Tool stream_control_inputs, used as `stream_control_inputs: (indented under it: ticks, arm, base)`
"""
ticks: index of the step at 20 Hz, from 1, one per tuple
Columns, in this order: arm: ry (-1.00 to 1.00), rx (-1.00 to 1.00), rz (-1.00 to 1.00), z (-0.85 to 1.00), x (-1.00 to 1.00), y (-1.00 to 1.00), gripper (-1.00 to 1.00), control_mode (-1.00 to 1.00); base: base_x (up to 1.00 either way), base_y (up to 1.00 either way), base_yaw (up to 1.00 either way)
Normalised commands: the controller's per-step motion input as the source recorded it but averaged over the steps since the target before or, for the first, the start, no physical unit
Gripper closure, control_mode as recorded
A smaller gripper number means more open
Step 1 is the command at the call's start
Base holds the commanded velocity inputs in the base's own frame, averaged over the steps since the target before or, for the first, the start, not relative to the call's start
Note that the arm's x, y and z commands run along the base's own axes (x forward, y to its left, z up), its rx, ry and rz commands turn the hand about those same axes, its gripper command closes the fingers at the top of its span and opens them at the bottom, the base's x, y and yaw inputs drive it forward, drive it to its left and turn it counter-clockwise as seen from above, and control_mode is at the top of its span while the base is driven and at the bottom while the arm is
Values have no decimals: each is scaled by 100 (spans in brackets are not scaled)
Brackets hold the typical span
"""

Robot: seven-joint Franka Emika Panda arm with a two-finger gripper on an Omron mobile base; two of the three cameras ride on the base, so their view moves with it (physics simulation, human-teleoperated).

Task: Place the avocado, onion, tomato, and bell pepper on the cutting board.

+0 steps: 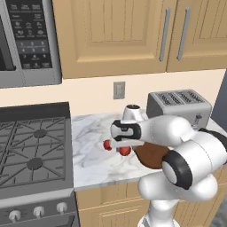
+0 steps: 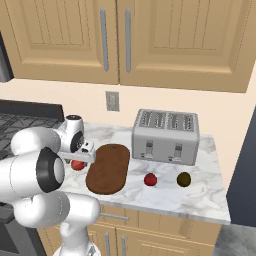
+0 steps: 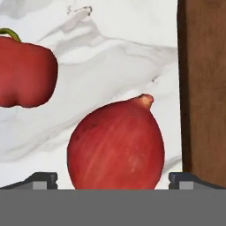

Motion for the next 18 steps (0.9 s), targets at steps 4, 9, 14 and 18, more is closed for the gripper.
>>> stream_control_inputs:
  ticks: [4, 9, 14, 18]
  arm:
    - [1, 0, 0, -28, 0, 0, -100, -100]
    - [0, 0, 0, -27, 0, 0, 100, -100]
    - [0, 0, 0, -1, -3, -1, 100, -100]
    - [-6, 0, 0, 37, -12, 0, 100, -100]
  base:
    - [0, 0, 0]
    - [0, 0, 0]
    - [0, 0, 0]
    - [0, 0, 0]
